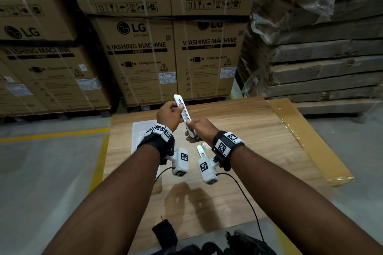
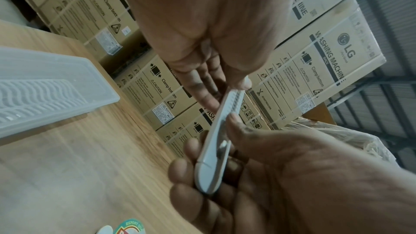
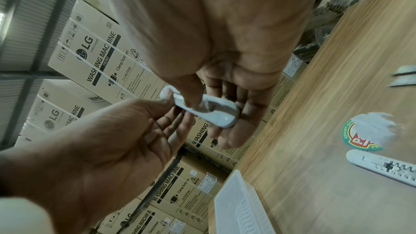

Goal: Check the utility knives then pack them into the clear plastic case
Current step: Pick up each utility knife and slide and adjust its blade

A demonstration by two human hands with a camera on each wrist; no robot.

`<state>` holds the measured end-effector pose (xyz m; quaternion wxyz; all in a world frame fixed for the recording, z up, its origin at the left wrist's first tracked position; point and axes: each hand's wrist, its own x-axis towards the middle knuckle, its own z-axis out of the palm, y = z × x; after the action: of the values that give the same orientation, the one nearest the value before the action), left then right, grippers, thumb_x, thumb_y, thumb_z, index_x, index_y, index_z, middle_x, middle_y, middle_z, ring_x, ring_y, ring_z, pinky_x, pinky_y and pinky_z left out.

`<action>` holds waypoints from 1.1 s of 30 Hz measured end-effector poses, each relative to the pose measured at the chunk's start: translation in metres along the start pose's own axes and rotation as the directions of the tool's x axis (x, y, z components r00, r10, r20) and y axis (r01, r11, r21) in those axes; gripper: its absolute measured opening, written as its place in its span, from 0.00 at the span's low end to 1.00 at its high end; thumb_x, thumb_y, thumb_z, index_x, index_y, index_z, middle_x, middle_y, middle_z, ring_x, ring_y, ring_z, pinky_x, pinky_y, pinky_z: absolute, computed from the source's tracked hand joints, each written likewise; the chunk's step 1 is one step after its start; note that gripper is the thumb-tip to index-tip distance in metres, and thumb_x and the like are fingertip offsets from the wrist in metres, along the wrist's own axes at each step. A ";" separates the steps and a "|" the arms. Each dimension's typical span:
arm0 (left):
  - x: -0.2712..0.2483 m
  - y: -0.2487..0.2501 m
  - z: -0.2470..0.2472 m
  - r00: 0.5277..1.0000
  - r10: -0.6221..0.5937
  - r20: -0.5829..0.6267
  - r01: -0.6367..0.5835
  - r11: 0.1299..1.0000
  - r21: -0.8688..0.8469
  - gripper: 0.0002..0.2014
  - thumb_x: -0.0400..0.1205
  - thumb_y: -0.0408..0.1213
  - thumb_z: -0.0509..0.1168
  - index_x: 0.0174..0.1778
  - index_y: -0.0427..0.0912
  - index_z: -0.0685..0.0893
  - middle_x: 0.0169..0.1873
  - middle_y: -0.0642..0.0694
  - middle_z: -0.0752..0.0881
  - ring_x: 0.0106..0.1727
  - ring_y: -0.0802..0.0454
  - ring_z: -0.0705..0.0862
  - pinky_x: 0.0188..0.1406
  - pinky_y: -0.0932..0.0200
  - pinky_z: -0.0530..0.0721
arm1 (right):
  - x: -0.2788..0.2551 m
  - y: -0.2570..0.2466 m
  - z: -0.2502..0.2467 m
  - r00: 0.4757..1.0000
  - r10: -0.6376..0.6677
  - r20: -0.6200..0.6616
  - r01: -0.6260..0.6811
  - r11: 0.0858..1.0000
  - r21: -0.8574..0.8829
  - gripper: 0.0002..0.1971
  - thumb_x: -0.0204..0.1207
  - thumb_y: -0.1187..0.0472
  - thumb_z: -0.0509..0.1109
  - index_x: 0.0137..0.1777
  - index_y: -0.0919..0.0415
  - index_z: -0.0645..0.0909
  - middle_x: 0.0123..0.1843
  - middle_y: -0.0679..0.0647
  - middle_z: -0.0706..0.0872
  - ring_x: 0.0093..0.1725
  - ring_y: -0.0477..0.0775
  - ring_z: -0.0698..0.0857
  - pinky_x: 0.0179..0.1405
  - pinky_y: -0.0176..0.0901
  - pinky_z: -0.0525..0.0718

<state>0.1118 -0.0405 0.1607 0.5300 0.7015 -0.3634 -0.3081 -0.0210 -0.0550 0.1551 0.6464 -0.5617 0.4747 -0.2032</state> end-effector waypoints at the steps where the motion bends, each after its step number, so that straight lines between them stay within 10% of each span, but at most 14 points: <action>1: 0.000 0.000 0.001 0.999 0.007 0.033 -0.007 1.000 0.007 0.06 0.81 0.34 0.68 0.52 0.39 0.84 0.45 0.40 0.90 0.45 0.45 0.91 0.44 0.48 0.92 | 0.000 0.000 -0.002 1.000 -0.001 -0.003 0.001 1.000 0.008 0.13 0.86 0.56 0.62 0.52 0.68 0.79 0.39 0.62 0.85 0.33 0.58 0.85 0.36 0.47 0.88; 24: -0.005 -0.008 0.002 0.999 0.018 0.039 -0.017 0.999 -0.042 0.18 0.78 0.27 0.71 0.62 0.36 0.76 0.46 0.35 0.89 0.44 0.45 0.91 0.43 0.49 0.92 | 0.000 0.007 -0.006 0.999 -0.048 -0.022 0.048 0.999 -0.025 0.11 0.87 0.62 0.59 0.46 0.64 0.79 0.35 0.58 0.82 0.29 0.53 0.82 0.33 0.43 0.85; 33: -0.003 -0.010 -0.013 0.997 0.001 -0.075 -0.010 0.992 -0.127 0.27 0.75 0.30 0.75 0.67 0.49 0.74 0.50 0.38 0.86 0.48 0.45 0.90 0.45 0.48 0.92 | -0.002 0.003 -0.004 0.978 -0.171 -0.120 0.186 0.974 0.129 0.04 0.82 0.64 0.70 0.46 0.62 0.80 0.38 0.57 0.85 0.30 0.51 0.83 0.35 0.44 0.87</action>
<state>0.1223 -0.0294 0.1548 0.5878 0.6763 -0.3248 -0.3027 -0.0261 -0.0540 0.1532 0.6367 -0.5437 0.4411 -0.3232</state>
